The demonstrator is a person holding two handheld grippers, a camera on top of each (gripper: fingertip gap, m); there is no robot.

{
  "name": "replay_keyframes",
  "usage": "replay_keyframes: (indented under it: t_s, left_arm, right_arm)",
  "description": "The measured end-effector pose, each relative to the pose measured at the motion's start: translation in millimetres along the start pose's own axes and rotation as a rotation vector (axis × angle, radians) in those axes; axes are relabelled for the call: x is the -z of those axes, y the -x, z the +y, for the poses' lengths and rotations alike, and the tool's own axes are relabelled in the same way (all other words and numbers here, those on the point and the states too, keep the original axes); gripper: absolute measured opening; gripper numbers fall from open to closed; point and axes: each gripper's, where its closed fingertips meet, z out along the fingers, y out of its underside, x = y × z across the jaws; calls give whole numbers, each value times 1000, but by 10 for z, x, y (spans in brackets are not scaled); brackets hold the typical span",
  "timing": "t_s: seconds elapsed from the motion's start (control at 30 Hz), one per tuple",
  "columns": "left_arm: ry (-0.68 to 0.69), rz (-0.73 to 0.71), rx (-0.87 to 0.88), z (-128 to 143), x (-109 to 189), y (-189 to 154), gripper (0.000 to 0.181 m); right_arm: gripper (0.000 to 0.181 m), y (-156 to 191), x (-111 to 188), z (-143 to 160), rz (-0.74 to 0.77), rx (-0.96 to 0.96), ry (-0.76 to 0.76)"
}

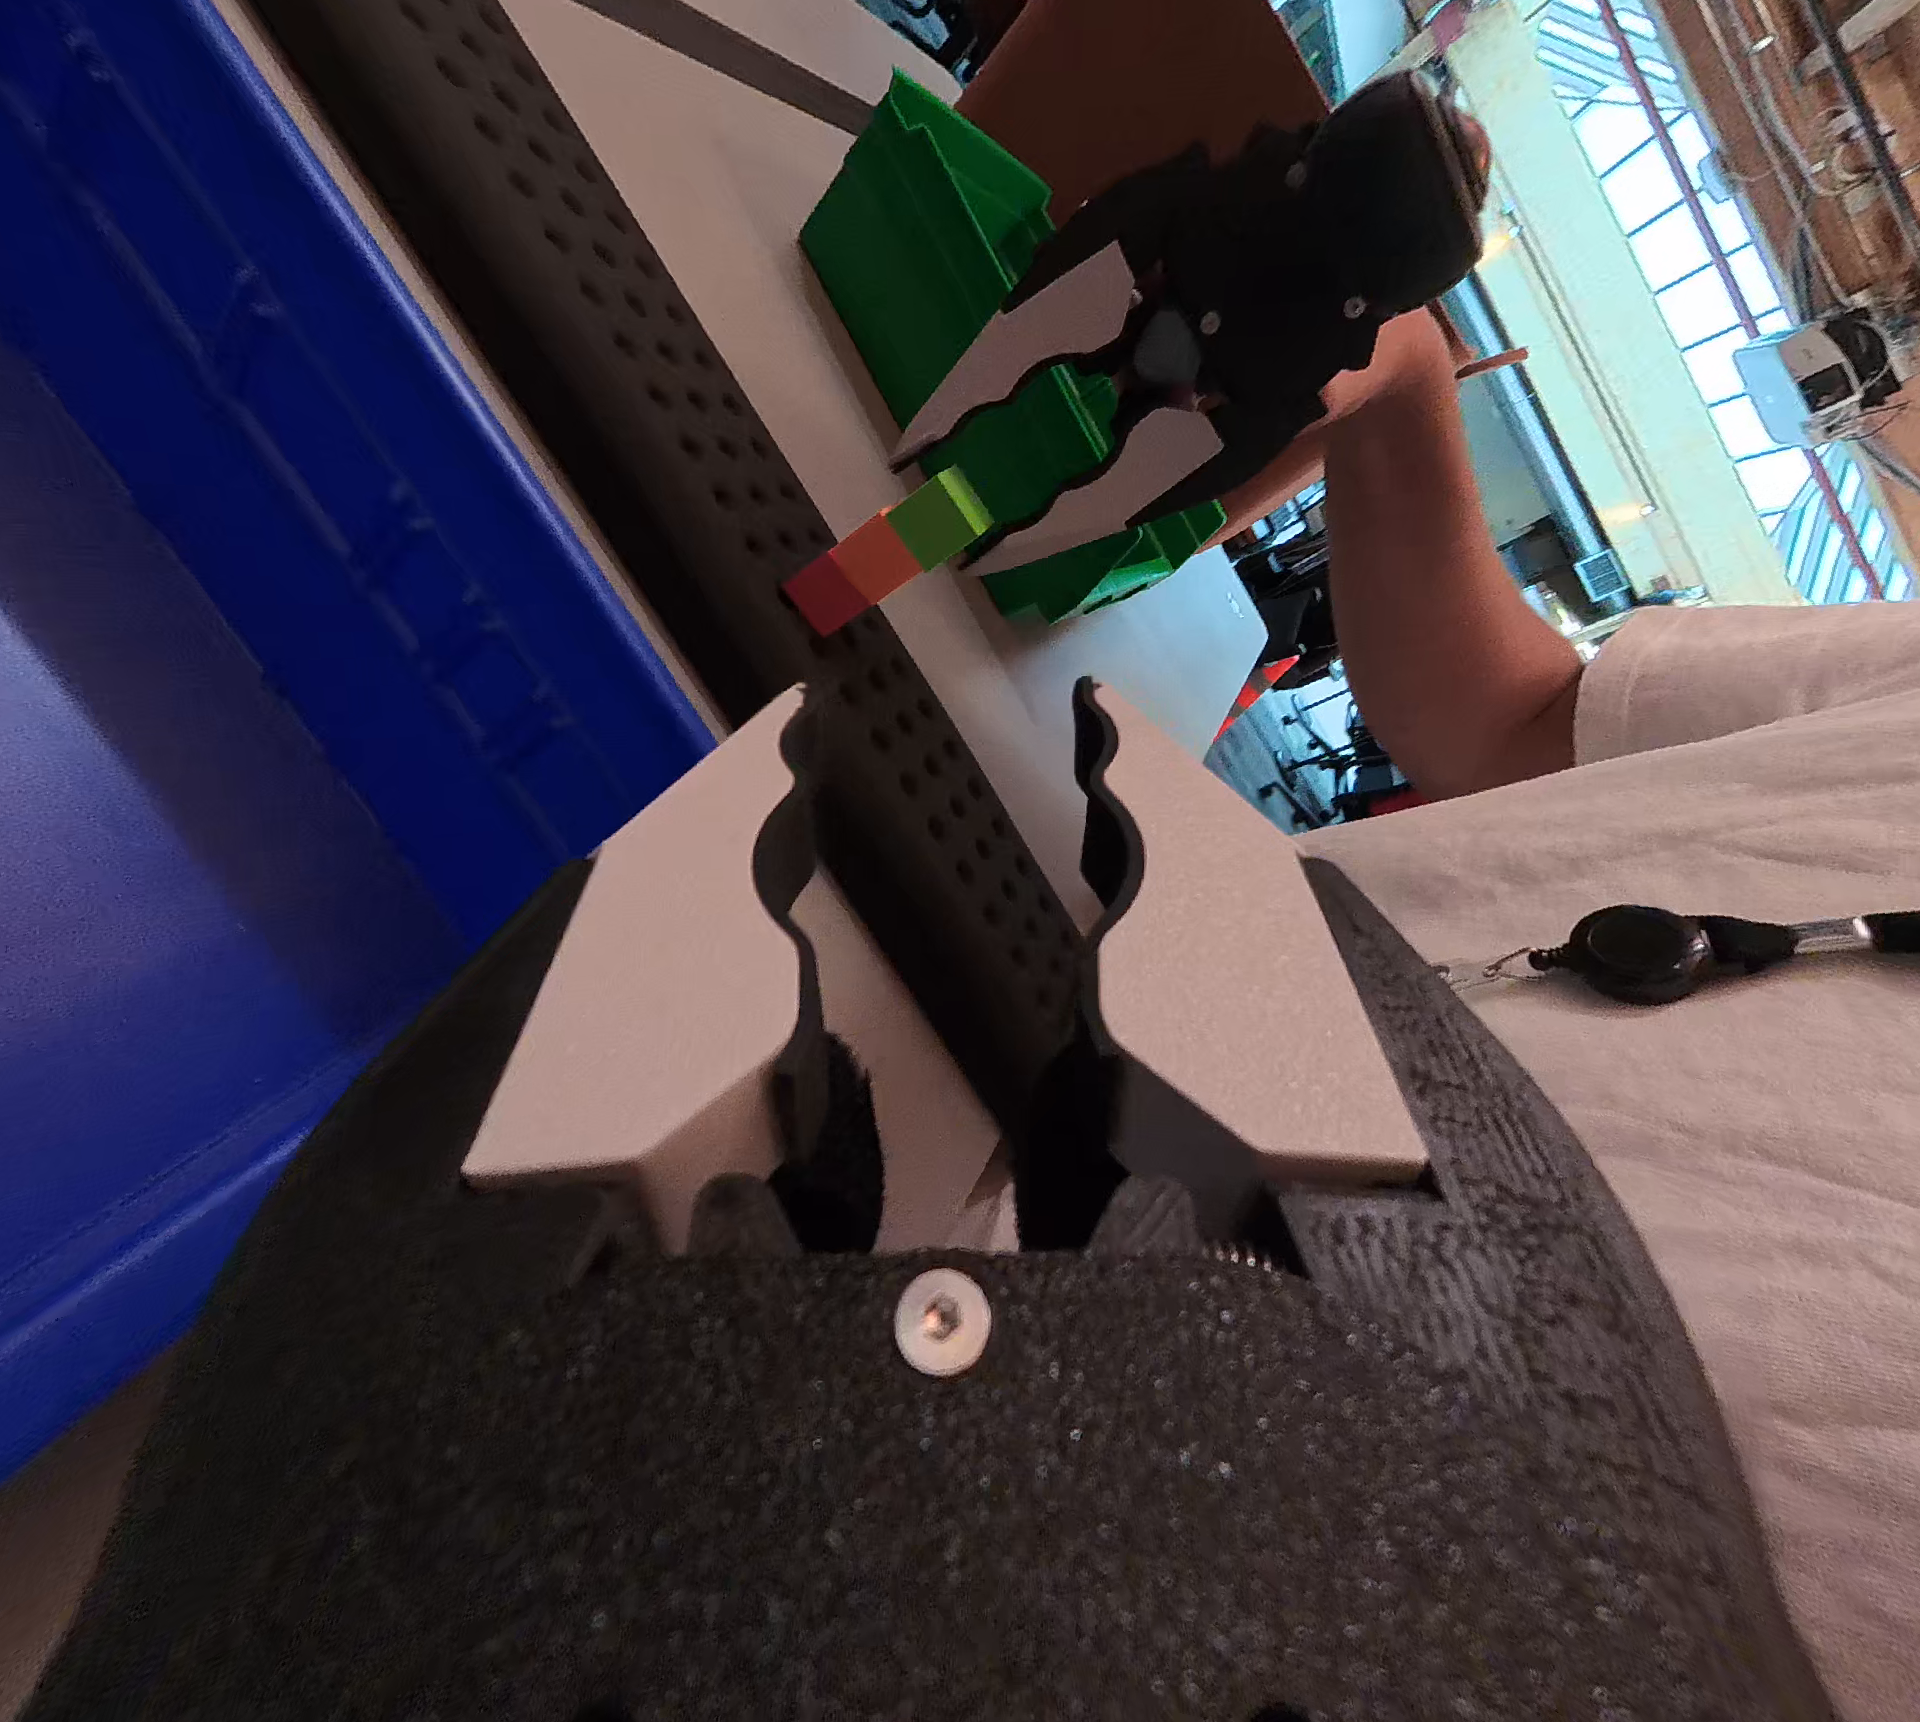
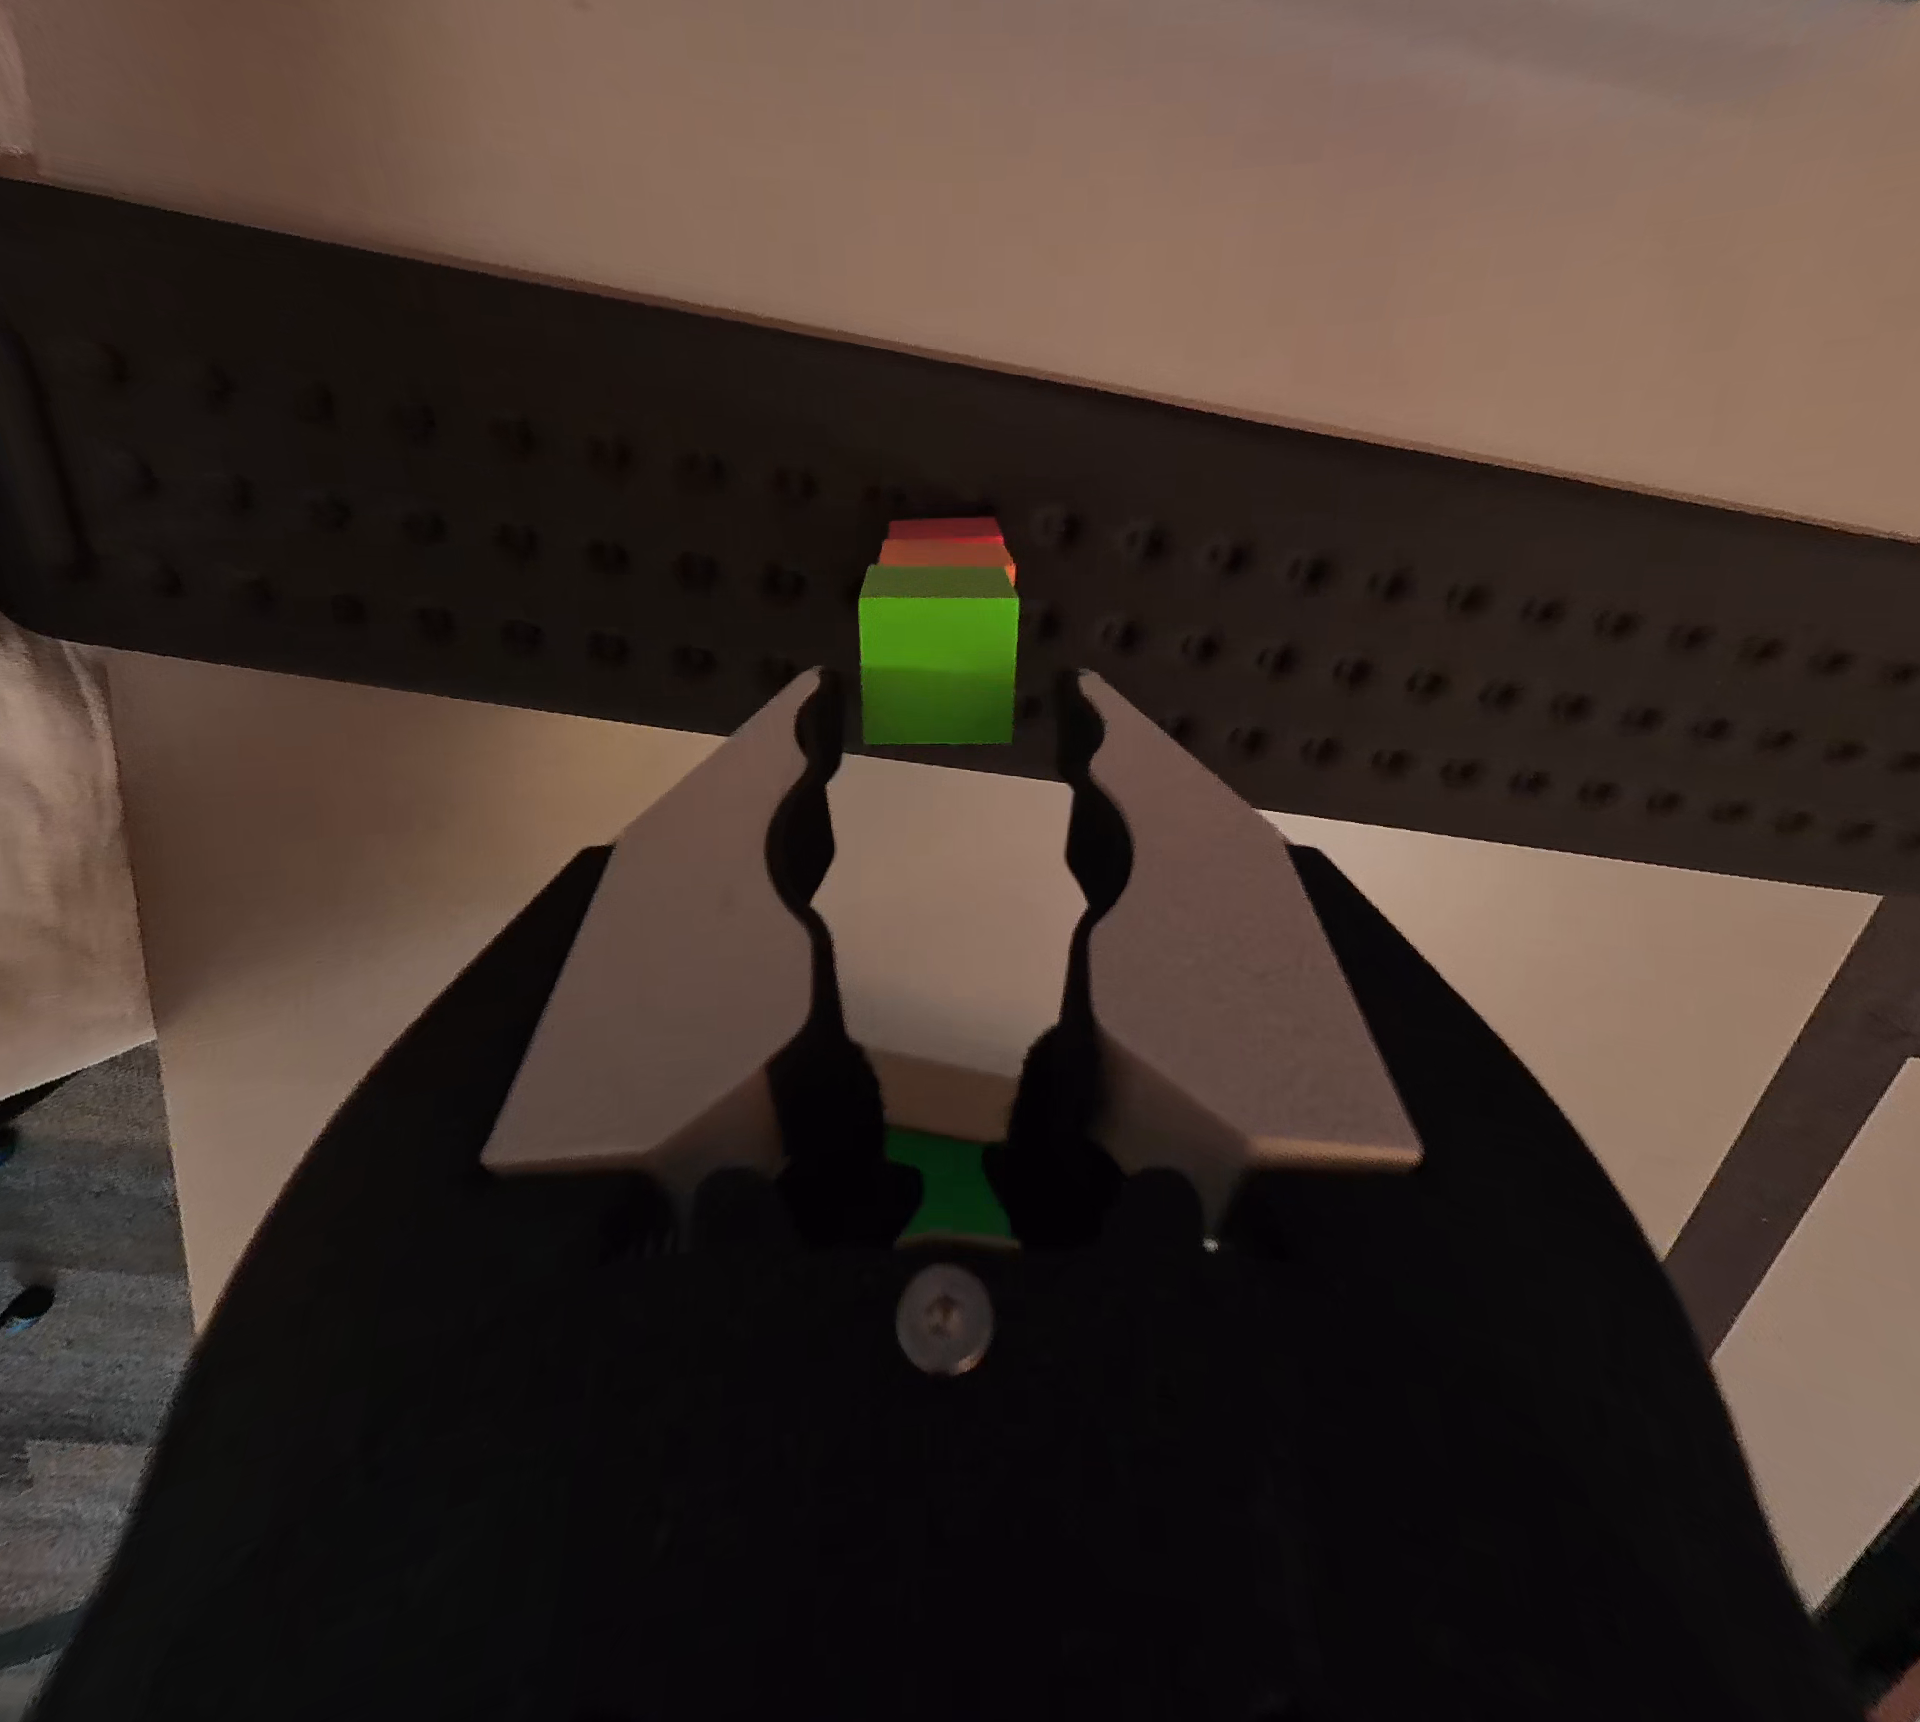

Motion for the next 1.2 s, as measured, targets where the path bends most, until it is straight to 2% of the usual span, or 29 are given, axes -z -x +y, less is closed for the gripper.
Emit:
replay_keyframes:
  t_s: [0.1, 0.2, 0.3, 0.4, 0.47, 0.53, 0.6, 0.73, 0.87, 0.93, 0.97, 1.03, 1.1, 1.2]
  left_arm:
    - [69, -94, -70, 0, 53, 138, 50]
    - [221, -286, -221, -149, 245, 495, 50]
    - [445, -544, -445, -499, 544, 1103, 50]
    - [771, -746, -635, -823, 785, 1691, 50]
    - [946, -782, -704, -958, 797, 2009, 50]
    - [1101, -779, -685, -977, 772, 2289, 50]
    - [1180, -791, -672, -1014, 717, 2529, 50]
    - [1329, -791, -629, -918, 666, 2745, 50]
    - [1418, -861, -664, -883, 708, 2892, 44]
    - [1436, -858, -682, -869, 710, 2891, 40]
    - [1446, -855, -681, -864, 716, 2874, 29]
    - [1444, -851, -645, -842, 716, 2816, 29]
    - [1371, -806, -626, -841, 645, 2687, 29]
    - [1121, -660, -506, -880, 429, 2253, 29]
  right_arm:
    - [48, -2, 38, -14, 8, -14, -25]
    - [50, -1, 161, -58, 34, -52, -102]
    - [50, 84, 307, -126, 31, -125, -235]
    - [49, 218, 342, -93, 29, -191, -318]
    - [50, 323, 299, -31, 27, -224, -341]
    - [50, 423, 237, 43, 18, -260, -352]
    - [50, 512, 188, 125, 6, -301, -357]
    - [50, 645, 180, 288, 3, -370, -372]
    - [50, 702, 215, 440, 22, -413, -377]
    - [50, 696, 245, 475, 34, -422, -386]
    - [50, 677, 268, 475, 46, -420, -396]
    - [50, 615, 330, 430, 79, -404, -428]
    - [52, 512, 418, 333, 132, -375, -476]
    - [59, 266, 631, 87, 283, -305, -603]
